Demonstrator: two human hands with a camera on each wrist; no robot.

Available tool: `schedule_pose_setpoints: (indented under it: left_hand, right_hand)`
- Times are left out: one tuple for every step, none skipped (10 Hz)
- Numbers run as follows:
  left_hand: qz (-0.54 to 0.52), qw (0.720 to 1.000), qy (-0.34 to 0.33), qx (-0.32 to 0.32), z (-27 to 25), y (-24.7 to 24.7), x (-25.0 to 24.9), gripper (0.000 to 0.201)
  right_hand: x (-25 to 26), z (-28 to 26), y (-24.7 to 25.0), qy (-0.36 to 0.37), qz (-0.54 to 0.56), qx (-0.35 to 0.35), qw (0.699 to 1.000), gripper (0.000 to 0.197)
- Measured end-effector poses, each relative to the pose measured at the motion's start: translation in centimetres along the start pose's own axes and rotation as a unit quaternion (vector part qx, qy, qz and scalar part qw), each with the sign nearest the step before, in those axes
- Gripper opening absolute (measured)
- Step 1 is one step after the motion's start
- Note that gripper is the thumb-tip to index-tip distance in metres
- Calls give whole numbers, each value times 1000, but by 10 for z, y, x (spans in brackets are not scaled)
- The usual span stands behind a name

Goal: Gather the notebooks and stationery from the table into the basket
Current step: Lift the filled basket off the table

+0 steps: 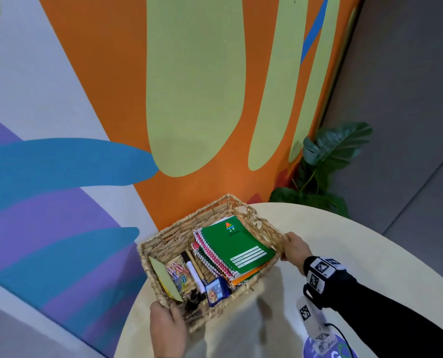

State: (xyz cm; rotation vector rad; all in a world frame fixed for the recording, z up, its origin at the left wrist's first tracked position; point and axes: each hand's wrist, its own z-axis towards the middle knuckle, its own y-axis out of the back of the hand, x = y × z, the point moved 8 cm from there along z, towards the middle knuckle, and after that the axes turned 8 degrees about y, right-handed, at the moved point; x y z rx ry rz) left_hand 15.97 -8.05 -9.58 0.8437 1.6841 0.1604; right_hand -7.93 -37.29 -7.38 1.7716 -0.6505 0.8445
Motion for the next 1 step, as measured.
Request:
schedule_pose_setpoints:
  left_hand:
    - [6, 1000, 5, 17, -4, 1, -5, 18]
  right_hand:
    - [4, -1, 0, -17, -3, 18, 1000, 30]
